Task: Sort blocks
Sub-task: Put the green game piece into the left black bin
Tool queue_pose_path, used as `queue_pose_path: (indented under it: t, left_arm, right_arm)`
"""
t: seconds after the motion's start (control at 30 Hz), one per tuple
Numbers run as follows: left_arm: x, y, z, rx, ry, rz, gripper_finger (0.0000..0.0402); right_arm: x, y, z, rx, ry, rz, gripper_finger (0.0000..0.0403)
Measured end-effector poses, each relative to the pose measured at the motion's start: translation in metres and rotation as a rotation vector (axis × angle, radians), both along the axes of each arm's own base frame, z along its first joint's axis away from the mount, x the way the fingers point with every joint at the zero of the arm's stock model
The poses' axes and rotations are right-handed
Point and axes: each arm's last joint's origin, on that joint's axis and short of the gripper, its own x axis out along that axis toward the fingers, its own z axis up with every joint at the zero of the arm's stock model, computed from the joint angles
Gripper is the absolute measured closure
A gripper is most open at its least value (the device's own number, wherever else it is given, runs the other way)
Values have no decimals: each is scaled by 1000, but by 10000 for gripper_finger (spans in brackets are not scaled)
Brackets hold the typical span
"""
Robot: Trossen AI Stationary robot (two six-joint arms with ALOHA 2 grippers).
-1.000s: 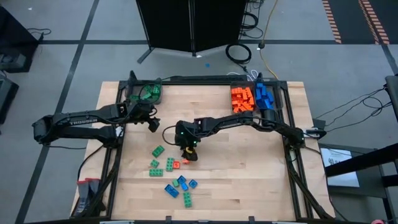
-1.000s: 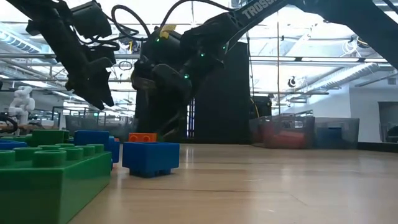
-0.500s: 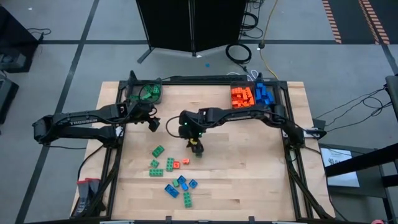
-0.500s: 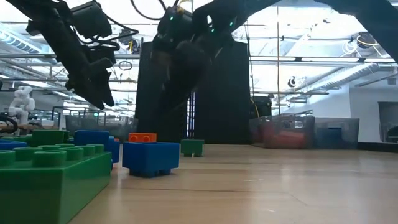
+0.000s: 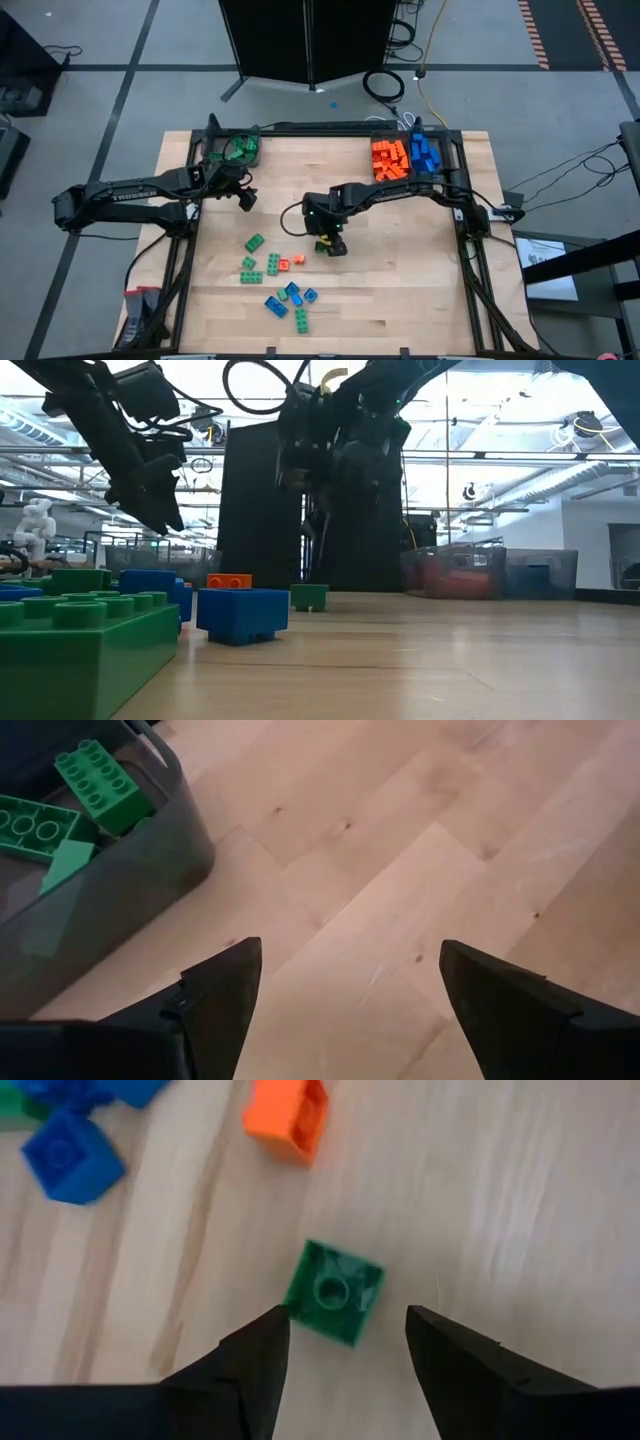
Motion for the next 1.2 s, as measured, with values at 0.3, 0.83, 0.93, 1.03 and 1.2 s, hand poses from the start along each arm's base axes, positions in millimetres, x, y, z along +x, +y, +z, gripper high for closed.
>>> queue_pose_path:
  t: [0.3, 0.83, 0.93, 1.03, 1.2]
  left_arm:
    - [0, 0, 0, 8, 3, 9, 96]
    - [0, 0, 0, 10, 5, 6, 96]
    - [0, 0, 0, 10, 4, 6, 96]
    - [0, 0, 0, 10, 4, 7, 96]
    - [0, 0, 0, 10, 4, 7, 96]
  right_arm:
    - [6, 5, 0, -21, -46, -87, 207]
    - [2, 23, -1, -42, 27, -181, 206]
    - [4, 22, 0, -106, -4, -213, 206]
    - [5, 22, 0, -164, -19, -266, 206]
    - [7, 22, 1, -208, -52, -295, 206]
